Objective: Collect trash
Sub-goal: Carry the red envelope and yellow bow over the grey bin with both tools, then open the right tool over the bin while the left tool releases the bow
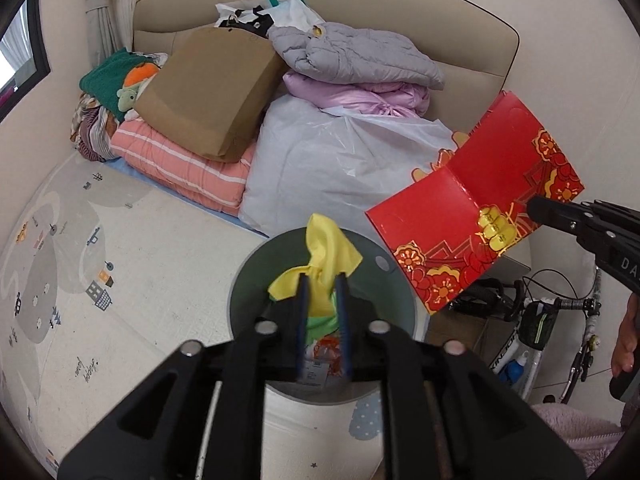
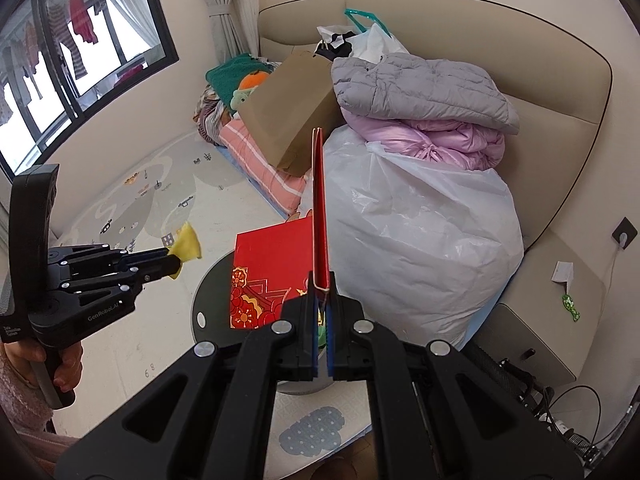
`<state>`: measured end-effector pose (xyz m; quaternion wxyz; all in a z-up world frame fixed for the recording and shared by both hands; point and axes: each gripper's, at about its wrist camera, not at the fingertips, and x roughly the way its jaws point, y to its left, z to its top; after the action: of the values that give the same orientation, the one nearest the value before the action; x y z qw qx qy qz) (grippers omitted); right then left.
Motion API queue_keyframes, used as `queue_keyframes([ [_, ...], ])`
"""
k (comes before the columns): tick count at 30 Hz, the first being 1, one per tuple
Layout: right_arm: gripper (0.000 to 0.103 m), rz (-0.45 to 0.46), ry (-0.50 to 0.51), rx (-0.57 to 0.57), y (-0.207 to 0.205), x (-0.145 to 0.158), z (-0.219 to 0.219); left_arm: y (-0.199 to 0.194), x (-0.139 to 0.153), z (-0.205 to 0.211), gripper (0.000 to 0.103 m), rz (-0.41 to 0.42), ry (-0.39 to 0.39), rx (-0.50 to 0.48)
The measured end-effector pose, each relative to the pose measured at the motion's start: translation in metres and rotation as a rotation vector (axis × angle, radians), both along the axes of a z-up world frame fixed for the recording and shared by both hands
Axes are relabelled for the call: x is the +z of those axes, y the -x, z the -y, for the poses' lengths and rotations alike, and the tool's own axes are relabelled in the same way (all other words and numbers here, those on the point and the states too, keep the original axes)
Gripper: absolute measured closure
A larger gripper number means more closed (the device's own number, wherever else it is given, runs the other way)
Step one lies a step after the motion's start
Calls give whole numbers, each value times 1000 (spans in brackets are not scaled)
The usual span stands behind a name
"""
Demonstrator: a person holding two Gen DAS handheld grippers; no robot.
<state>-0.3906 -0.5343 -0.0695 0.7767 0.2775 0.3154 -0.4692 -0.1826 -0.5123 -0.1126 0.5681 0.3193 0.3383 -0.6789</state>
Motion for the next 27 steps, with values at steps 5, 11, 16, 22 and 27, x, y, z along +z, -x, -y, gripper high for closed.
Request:
queue_keyframes([
  [5, 101, -13, -9, -9, -6, -2, -2, 2, 1, -4, 24, 10, 40, -5],
  [11, 101, -17, -11, 27, -18, -3, 0, -8, 0, -7, 24, 9, 45, 30],
  [16, 101, -20, -6, 74, -34, -4, 3, -19, 3, -12, 24, 2, 52, 72],
  [22, 98, -30, -25, 137, -56, -12, 11, -26, 3, -14, 24, 3, 56, 102],
  [27, 32, -32, -12, 136, -64, -16, 12, -26, 5, -15, 24, 8, 58, 112],
])
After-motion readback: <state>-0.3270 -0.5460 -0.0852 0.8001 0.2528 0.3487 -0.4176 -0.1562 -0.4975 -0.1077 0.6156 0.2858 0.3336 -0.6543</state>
